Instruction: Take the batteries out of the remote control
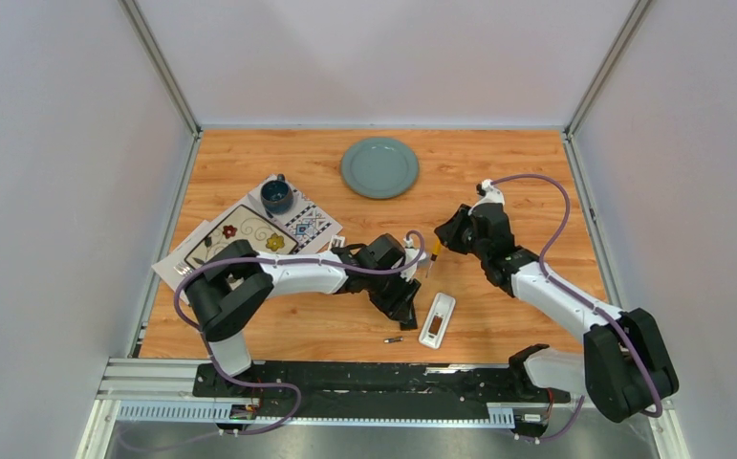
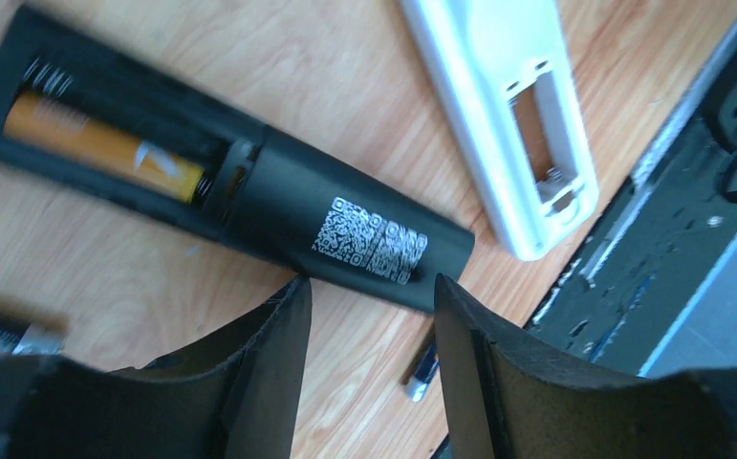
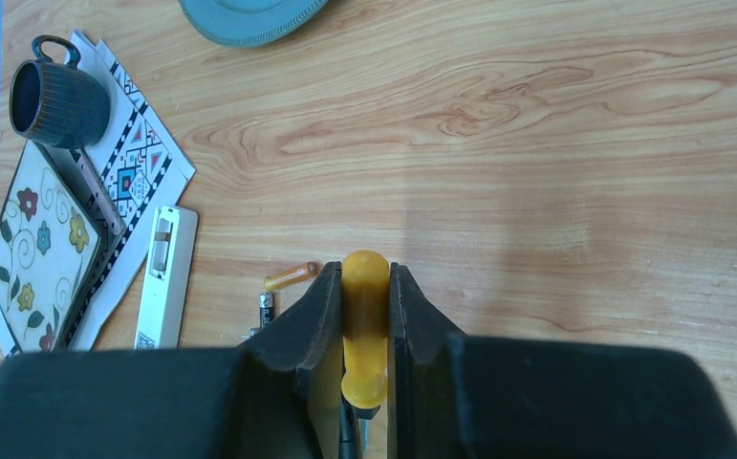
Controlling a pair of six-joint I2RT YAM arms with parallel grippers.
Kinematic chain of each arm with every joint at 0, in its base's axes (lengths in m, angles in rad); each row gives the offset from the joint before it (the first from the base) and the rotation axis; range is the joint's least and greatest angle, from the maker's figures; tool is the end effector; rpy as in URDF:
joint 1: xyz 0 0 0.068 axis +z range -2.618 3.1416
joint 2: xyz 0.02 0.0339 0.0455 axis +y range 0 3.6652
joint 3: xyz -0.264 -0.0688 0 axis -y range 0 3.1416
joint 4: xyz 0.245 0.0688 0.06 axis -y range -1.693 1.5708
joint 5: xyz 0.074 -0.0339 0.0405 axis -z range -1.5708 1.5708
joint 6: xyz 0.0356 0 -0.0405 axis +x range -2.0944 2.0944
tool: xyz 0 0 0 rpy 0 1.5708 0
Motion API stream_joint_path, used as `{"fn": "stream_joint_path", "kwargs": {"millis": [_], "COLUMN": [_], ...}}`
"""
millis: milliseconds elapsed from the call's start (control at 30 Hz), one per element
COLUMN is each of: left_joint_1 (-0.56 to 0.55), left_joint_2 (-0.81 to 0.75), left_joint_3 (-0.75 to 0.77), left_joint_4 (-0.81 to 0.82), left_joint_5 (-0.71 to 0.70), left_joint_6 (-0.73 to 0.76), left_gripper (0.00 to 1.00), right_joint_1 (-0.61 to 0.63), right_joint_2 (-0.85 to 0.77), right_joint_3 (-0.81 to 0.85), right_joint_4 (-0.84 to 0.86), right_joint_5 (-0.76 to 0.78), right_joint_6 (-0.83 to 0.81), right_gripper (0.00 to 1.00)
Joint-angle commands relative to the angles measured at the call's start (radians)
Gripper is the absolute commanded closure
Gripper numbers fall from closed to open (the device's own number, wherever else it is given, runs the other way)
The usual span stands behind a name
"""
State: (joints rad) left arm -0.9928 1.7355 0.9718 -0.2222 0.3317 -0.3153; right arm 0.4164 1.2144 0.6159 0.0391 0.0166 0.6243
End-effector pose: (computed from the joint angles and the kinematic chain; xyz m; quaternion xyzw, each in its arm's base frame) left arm 0.1767 -0.2921 0.1581 0.3587 0.8749 -0.2985 0.1295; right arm 0.2353 0.1034 0.2143 0.0948 0.8697 0.2345 0.4239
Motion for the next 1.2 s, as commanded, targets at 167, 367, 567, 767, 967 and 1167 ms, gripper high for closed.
{"fn": "stream_joint_path", "kwargs": {"millis": [167,367,567,767,967,1167], "left_joint_1": [-0.009,0.075,0.192,0.218,0.218,0.207], "left_joint_2": [-0.053,-0.224,-0.275,-0.246,-0.188,-0.159], "left_joint_3": [0.041,-0.024,-0.047,-0.012,-0.011,-0.015], "left_joint_4": [0.118,0.249,0.441,0.515,0.618,0.678], "left_joint_5": [0.049,0.092,0.233,0.28,0.346,0.398], "left_joint_6": [-0.044,-0.151,-0.3,-0.35,-0.413,-0.444], "left_gripper": [0.42,0.39,0.37,0.37,0.41,0.57], "right_joint_1": [-0.002,-0.001,-0.001,-0.001,-0.001,-0.001], "right_joint_2": [-0.072,-0.151,-0.249,-0.325,-0.358,-0.366], "right_joint_3": [0.002,-0.004,-0.007,-0.005,-0.002,-0.001], "right_joint_4": [0.004,0.016,0.022,0.01,-0.008,0.002], "right_joint_5": [-0.061,-0.141,-0.225,-0.271,-0.273,-0.287], "right_joint_6": [0.002,0.021,0.075,0.133,0.16,0.19], "right_gripper": [1.0,1.0,1.0,1.0,1.0,0.95]}}
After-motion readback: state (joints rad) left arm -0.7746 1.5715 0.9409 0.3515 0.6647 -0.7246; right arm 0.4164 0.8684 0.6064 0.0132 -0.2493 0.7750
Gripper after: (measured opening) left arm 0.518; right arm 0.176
